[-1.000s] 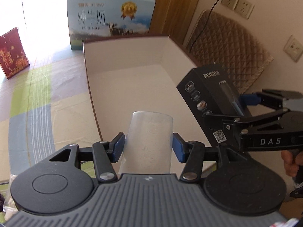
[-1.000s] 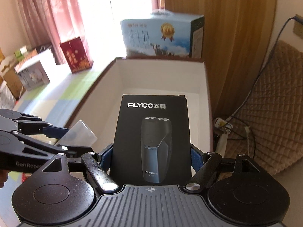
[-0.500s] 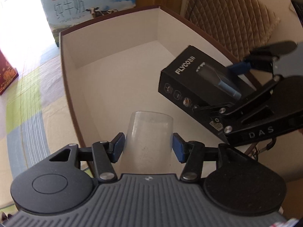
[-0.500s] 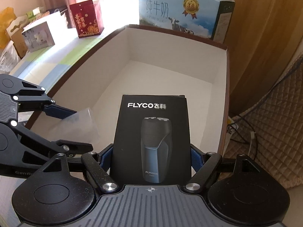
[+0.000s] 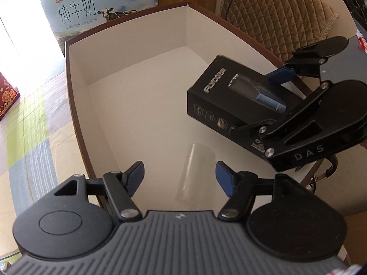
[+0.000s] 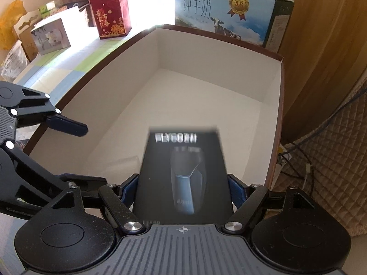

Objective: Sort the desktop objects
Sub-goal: 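Lower the FLYCO box into the brown box and open the right tool while the left releases the cup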

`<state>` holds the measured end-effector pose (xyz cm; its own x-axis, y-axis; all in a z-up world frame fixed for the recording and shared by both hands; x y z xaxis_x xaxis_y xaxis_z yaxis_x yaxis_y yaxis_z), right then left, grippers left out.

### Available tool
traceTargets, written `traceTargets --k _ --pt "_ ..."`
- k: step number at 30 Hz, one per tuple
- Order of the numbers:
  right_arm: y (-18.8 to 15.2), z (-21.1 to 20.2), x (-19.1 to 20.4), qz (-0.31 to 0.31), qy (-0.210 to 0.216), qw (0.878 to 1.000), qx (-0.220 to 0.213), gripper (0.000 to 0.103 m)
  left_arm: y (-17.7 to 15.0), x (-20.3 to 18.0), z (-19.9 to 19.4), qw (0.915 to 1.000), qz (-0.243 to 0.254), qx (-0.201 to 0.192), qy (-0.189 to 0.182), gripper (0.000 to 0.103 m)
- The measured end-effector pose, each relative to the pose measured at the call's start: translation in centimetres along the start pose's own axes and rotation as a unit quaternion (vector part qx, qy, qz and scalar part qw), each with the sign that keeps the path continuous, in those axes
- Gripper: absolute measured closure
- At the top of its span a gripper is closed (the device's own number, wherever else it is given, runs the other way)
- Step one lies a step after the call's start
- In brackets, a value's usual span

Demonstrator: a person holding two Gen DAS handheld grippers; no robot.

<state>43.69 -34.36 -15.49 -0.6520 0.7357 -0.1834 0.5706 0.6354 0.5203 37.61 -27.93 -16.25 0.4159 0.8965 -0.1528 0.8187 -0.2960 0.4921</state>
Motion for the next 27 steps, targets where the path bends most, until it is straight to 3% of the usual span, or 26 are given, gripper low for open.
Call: traceTargets --k 10,20,27 --pt "0.4 -1.3 0.8 -0.023 -0.009 0.999 -0.029 0.022 -0.3 0.0 -1.0 0.9999 -0.004 -0.006 0.009 0.029" --pt "0.1 -3.4 0.6 0.014 -0.005 0.999 -0.042 0.002 -0.9 0.0 -2.8 0.9997 -0.01 -0.019 0.013 0.022" --pt "-0.4 -5.3 0.1 0.052 0.007 0.998 -0.045 0.002 -1.6 -0.3 -4.2 0.9992 -0.028 -0.028 0.005 0.021"
Point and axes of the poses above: each gripper's, at about its wrist camera, not at the fingertips, and z roughly the way its jaws point, x to its left, y to its top, the point moved 8 cm from there along z, roughly the way its jaws point, and after that the axes turned 11 degrees about -y, right-handed, at the moved point
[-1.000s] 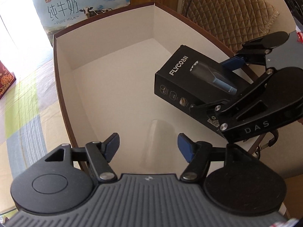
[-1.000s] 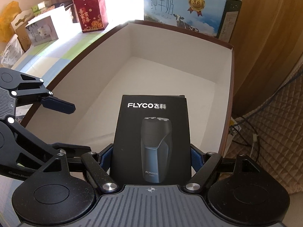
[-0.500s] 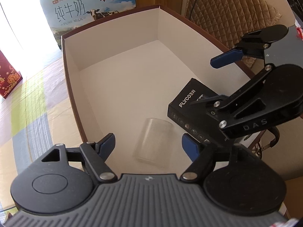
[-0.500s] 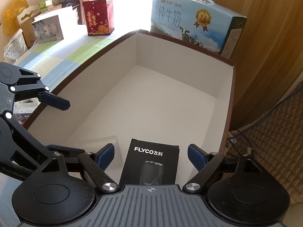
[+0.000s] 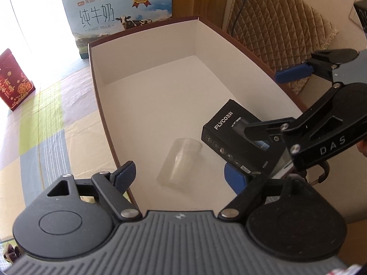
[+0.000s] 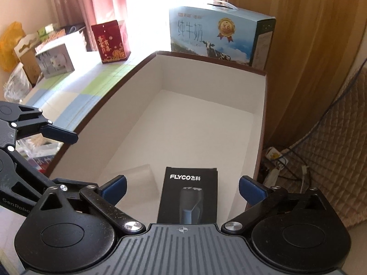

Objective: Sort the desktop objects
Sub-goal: 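Lower the FLYCO box into the brown box and open the right tool while the left releases the cup, then withdraw both tools from the brown box back toward the table items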

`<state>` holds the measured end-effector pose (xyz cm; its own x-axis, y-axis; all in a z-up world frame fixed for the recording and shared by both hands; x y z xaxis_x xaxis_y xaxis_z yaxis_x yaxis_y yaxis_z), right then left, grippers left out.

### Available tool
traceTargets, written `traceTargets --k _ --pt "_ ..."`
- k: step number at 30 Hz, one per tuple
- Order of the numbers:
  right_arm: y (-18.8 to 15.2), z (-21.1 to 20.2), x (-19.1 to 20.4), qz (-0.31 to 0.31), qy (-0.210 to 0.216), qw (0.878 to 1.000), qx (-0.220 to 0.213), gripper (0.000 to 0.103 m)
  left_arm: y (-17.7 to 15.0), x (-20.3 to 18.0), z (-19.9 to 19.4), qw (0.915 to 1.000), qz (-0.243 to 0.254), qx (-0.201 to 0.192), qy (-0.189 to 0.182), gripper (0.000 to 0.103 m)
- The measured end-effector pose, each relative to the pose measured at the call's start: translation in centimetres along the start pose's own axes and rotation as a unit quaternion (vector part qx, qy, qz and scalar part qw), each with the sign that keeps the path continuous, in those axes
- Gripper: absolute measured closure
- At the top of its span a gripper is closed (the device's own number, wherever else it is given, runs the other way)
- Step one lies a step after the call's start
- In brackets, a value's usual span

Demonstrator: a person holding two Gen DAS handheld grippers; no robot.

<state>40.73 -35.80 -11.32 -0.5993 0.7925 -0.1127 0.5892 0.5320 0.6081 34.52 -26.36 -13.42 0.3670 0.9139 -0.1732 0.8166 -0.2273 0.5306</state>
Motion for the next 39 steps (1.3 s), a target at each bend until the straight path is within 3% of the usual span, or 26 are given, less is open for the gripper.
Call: traceTargets --k 8,25,39 --pt "-0.8 -2.7 0.5 0.013 0.01 1.0 -0.008 0.002 -0.7 -0.5 -2.3 0.9998 -0.016 -0.013 0.001 0.014" --pt "-2.4 -5.9 2.7 0.026 0.011 0.999 -0.023 0.002 -3.4 -0.6 -7.0 0.997 -0.058 -0.045 0.025 0.013" --pt "-3.8 -8.8 5.7 0.064 -0.006 0.998 -0.026 0.002 -6.0 -0.6 -10.0 0.9977 -0.044 -0.05 0.015 0.013"
Point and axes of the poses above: each gripper's, at about its wrist camera, not at the fingertips, and z roughly the way its jaws point, x to its left, y to its top, the point moved 8 cm from there along z, roughly the way its jaws point, and after that the axes turned 11 degrees about -y, right-handed, at the moved point
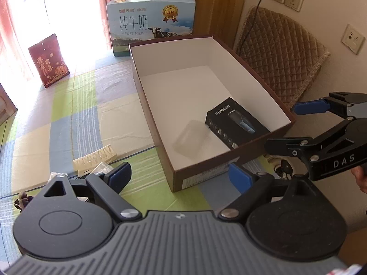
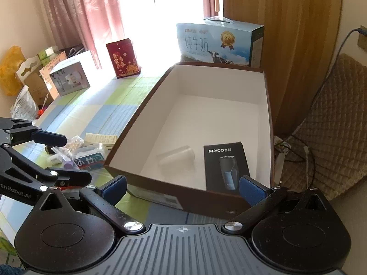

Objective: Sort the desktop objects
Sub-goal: 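Withdraw both tools from the brown box back toward the table items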

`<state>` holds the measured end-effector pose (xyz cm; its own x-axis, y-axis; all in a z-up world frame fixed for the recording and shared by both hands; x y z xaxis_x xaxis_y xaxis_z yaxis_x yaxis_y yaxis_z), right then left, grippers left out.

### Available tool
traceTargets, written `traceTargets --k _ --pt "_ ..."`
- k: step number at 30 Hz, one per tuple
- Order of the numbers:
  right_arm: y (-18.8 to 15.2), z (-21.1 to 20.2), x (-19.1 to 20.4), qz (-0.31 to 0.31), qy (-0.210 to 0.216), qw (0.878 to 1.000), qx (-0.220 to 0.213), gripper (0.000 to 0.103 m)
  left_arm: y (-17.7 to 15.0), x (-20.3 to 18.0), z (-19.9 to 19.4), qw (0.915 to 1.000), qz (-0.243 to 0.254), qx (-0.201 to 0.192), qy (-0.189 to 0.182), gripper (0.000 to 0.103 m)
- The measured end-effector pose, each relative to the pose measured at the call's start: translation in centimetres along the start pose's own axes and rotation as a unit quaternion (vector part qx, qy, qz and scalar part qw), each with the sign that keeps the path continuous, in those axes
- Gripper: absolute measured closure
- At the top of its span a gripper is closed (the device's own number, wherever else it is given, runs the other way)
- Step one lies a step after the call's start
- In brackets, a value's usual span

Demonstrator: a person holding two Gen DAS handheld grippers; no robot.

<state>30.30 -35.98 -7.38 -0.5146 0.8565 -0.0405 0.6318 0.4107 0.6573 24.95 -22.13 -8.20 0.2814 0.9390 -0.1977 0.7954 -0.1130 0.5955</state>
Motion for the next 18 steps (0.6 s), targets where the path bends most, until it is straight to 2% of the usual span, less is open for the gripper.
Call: traceTargets --k 8,18 --pt "-0.8 -1.4 2.1 0.01 -0.01 1.0 -0.004 0.002 -1.7 0.9 -2.6 0.9999 0.01 -0.006 -0.012 0.013" --pt "-2.1 -2.9 6.4 0.008 0.003 1.0 -0.022 0.002 -4.2 3.7 -6.3 0.9997 0.008 -0.021 -0.008 0.013"
Point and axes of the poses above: each gripper's, at about its wrist camera, not at the fingertips, and z roughly the way its jaws point, x to its left, y to its top, the point moved 8 cm from there along z, roughly the way its jaws point, and after that the axes turned 11 degrees about -y, right-handed, at the moved point
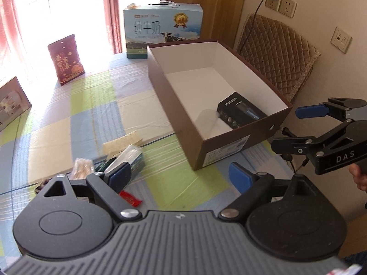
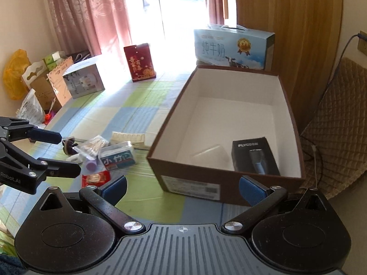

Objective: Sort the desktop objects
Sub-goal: 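Withdraw both tools from the brown box back toward the table items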

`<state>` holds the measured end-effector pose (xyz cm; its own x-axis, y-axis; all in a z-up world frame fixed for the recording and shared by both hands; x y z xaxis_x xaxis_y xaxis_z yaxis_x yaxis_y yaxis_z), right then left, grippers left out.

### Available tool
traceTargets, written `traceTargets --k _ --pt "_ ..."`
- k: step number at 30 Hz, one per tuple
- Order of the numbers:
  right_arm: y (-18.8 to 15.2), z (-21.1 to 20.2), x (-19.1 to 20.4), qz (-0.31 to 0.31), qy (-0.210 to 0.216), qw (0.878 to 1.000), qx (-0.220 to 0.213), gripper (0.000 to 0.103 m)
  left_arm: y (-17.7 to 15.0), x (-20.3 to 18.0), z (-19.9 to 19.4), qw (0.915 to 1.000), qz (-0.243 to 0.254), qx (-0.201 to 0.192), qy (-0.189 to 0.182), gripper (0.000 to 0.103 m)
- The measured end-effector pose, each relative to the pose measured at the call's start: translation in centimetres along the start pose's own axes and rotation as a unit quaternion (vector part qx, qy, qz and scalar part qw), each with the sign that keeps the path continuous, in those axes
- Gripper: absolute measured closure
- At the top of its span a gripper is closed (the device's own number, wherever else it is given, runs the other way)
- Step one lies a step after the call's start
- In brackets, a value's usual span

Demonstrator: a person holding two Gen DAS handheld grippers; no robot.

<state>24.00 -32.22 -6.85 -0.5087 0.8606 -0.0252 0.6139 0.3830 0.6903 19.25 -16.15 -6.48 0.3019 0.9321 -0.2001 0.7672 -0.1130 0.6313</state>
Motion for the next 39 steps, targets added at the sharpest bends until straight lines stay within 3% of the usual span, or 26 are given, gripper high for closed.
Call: traceTargets --k 15,39 --pt "-2.2 1.6 5.3 0.029 0.034 0.998 0.035 0.002 -4.6 5.2 -3.6 0.9991 -0.036 -0.002 0.022 0.013" --pt "-3.7 7.8 13.9 0.018 0.051 0.996 0.067 0.002 -9.7 13.5 -4.1 0.9951 -0.077 0.023 0.058 0.019"
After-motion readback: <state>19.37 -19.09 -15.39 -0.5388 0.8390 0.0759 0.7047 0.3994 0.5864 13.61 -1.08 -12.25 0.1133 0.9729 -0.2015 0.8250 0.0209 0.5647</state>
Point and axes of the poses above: each gripper's, at about its wrist camera, not at the fingertips, and z roughly the way its jaws point, x to its left, y to its top, the point moved 8 cm from there along z, roughly the way its jaws point, and after that the axes turned 11 degrees about -y, right-handed, at the moved point
